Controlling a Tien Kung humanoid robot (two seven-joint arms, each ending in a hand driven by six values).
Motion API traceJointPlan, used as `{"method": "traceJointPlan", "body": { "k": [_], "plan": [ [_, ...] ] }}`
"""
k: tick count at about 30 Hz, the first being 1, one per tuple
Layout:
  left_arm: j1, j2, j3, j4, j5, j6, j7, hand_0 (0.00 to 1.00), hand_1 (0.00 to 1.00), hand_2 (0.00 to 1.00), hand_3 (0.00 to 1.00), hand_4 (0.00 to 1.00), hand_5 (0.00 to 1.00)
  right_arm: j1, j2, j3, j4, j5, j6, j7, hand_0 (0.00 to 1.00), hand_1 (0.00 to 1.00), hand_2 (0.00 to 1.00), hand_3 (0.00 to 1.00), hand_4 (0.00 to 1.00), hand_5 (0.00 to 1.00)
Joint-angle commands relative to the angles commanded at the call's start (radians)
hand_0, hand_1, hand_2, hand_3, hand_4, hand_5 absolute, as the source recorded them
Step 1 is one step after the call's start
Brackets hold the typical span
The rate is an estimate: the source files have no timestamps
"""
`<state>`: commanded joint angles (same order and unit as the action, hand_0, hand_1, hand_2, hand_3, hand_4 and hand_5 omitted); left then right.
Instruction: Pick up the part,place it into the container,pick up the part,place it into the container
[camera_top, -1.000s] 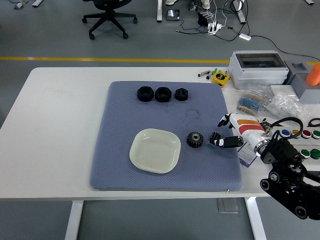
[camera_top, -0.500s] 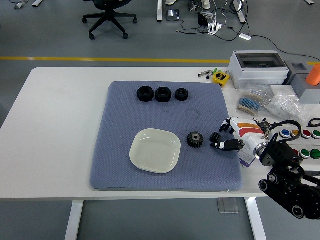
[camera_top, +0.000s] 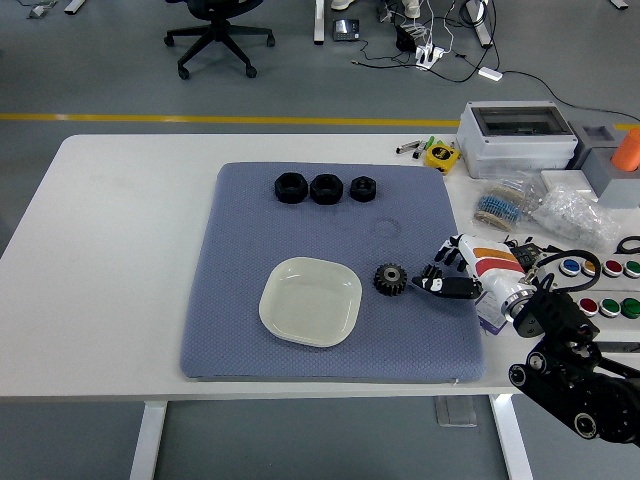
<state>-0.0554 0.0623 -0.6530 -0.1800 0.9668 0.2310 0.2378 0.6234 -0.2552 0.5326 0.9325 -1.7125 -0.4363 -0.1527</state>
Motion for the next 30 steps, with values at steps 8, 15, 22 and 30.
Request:
{"method": "traceJointPlan", "body": {
  "k": [8,15,22,30],
  "plan": [
    [0.000,-0.001,0.003,0.000,-0.005,0.001,-0.001,0.537,0.569,0.585,0.629,0.659,0.642,-0.006,-0.002,-0.005,-0.013,-0.022,0.042,0.008,0.236,0.300,0.443,0.501,0.863,0.669],
    [0.000,-0.001,0.005,0.000,-0.006,-0.001,-0.001,0.537,0.569,0.585,0.629,0.659,0.643,-0.003,-0.001,-0.007,-0.014,-0.024,0.033,0.018,0.180,0.224,0.350,0.455,0.803,0.264],
    [-0.001,-0.001,0.011,0.000,-0.009,-0.001,-0.001,0.537,0.569,0.585,0.629,0.658,0.641,-0.002,0.001,-0.013,-0.021,-0.009,0.047,0.036,0.134,0.167,0.292,0.392,0.728,0.279],
    [0.002,-0.001,0.010,0.000,-0.007,-0.001,0.001,0.537,0.571,0.586,0.629,0.657,0.640,-0.004,0.000,-0.019,-0.031,0.010,0.063,0.051,0.125,0.125,0.228,0.308,0.613,0.227]
  ]
}}
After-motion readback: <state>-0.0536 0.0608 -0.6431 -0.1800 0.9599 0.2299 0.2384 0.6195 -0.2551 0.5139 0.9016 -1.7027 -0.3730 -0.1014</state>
